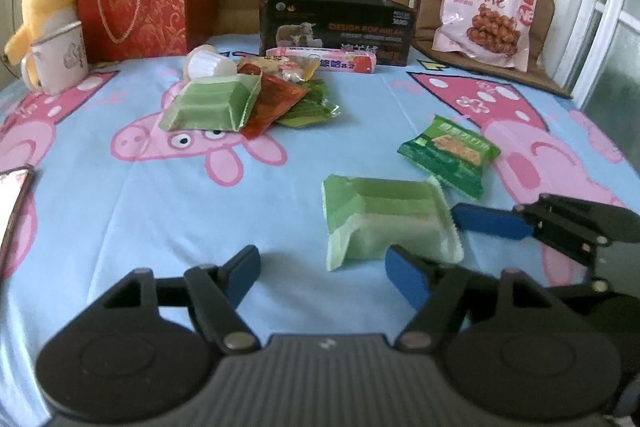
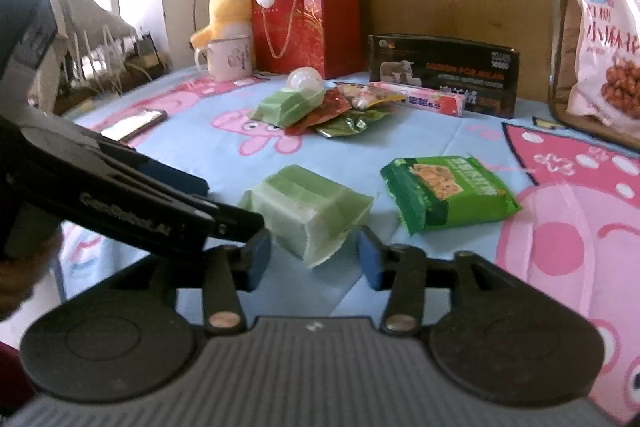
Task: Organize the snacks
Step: 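Carry the green pastry pack into the black tin box and open the right tool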
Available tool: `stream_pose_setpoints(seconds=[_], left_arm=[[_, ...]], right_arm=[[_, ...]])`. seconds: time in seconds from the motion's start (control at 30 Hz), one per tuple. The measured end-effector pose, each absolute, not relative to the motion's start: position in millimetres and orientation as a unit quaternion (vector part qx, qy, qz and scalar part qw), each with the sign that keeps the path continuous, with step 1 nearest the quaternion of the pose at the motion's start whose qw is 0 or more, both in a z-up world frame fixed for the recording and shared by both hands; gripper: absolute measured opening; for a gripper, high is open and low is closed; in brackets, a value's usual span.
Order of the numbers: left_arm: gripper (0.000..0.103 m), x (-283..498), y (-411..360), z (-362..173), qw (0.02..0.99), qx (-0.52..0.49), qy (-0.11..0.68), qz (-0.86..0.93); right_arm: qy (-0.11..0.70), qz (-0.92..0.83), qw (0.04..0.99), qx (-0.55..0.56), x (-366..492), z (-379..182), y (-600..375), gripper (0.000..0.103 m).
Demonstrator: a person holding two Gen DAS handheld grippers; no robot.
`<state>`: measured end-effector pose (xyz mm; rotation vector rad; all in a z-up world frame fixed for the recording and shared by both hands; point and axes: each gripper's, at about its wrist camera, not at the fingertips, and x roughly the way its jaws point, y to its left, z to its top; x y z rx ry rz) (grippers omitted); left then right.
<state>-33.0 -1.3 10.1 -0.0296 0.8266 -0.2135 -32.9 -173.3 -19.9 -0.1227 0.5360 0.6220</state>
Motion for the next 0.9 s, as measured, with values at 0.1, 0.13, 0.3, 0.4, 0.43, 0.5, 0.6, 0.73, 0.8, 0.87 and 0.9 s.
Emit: stream_pose_setpoints(seconds=[0.1, 0.13, 0.3, 0.4, 0.43, 0.5, 0.6, 0.73, 0.8, 0.87, 0.9], left_arm=[[0.071, -27, 13, 14, 0.9, -0.063, 0.405, -0.145], [0.071, -25, 15, 15, 0.897, -0.075, 0.405, -0.159], [0.058, -11, 14, 12, 0.881, -0.1, 0.416, -0.203], [0.051, -7, 6, 9, 0.882, -0.09, 0.413, -0.211], [0.048, -7, 4, 10, 0.882, -0.087, 0.412, -0.209], [0.047, -3, 6, 13, 0.88, -0.094, 0.415, -0.212], [0.046, 4, 8, 33, 0.884, -0.098, 0.397, -0.228], [0.046, 35, -2, 87, 0.908, -0.062, 0.339, -0.238], [0.047, 66, -13, 114, 0.92, -0.038, 0.312, -0.235], [0.049, 106, -26, 134, 0.929, -0.008, 0.286, -0.233], [0.051, 134, -33, 140, 0.932, -0.001, 0.282, -0.23]], right_arm=[[0.257, 0.305, 0.912, -0.092, -30, -19, -177, 0.07], [0.262, 0.313, 0.908, -0.092, -26, -18, -180, 0.07], [0.274, 0.346, 0.893, -0.09, -11, -17, -180, 0.069], [0.268, 0.368, 0.886, -0.091, -9, -17, -172, 0.053], [0.265, 0.365, 0.887, -0.096, -10, -16, -170, 0.053], [0.261, 0.362, 0.89, -0.096, -10, -14, -168, 0.048], [0.249, 0.354, 0.898, -0.075, -1, 3, -176, 0.045], [0.197, 0.34, 0.917, -0.067, 32, 47, -183, 0.045], [0.177, 0.329, 0.925, -0.073, 66, 72, -184, 0.045], [0.169, 0.311, 0.932, -0.08, 106, 91, -183, 0.045], [0.177, 0.301, 0.934, -0.077, 132, 98, -182, 0.045]])
